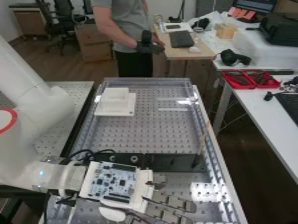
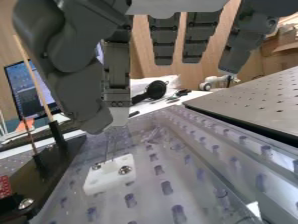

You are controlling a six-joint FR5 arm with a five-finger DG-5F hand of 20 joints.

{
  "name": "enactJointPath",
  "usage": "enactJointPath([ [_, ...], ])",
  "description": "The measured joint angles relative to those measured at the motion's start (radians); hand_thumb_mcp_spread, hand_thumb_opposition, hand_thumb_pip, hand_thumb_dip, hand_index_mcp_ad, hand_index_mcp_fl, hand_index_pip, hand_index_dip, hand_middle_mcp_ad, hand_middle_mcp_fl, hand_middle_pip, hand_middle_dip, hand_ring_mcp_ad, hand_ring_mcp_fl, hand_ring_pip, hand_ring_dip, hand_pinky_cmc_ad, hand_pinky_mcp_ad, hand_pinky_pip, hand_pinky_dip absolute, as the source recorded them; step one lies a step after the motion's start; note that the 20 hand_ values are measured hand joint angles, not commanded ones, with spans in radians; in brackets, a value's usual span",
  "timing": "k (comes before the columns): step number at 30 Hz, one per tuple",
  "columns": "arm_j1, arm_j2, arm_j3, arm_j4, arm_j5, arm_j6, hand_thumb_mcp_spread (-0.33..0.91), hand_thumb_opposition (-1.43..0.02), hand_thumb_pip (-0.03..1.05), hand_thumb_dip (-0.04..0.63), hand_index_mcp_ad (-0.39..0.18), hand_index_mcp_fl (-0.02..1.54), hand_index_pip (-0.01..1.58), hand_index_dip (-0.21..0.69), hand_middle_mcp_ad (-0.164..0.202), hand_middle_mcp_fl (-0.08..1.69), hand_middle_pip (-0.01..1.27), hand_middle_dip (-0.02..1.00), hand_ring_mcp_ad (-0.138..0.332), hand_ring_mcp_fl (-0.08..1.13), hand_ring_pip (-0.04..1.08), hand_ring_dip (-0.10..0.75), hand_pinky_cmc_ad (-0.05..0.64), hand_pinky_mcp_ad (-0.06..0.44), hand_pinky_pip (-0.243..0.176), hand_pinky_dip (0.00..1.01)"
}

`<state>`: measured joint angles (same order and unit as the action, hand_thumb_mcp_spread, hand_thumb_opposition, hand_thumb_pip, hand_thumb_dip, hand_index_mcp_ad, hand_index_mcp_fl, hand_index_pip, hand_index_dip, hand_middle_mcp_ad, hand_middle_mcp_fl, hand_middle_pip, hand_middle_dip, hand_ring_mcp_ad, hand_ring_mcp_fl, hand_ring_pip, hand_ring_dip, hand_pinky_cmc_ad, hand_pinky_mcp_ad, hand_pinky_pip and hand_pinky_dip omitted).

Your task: Grab the paper clip and place it in the clear container

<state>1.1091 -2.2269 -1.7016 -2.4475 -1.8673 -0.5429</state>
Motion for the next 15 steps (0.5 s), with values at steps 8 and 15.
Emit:
enactJointPath([
  [8, 0.001, 0.002, -0.003, 0.005, 0.002, 0.005, 0.41, -0.77, 0.73, 0.244, -0.222, 0.19, 1.55, 0.016, 0.091, 0.01, 0.13, 0.17, 0.117, 0.00, 0.12, 0.087, 0.312, 0.265, -0.089, 0.38],
  [15, 0.004, 0.007, -0.013, 0.011, 0.008, 0.006, 0.41, -0.77, 0.73, 0.243, -0.222, 0.19, 1.55, 0.016, 0.091, 0.01, 0.13, 0.17, 0.117, 0.00, 0.12, 0.087, 0.312, 0.265, -0.093, 0.38],
])
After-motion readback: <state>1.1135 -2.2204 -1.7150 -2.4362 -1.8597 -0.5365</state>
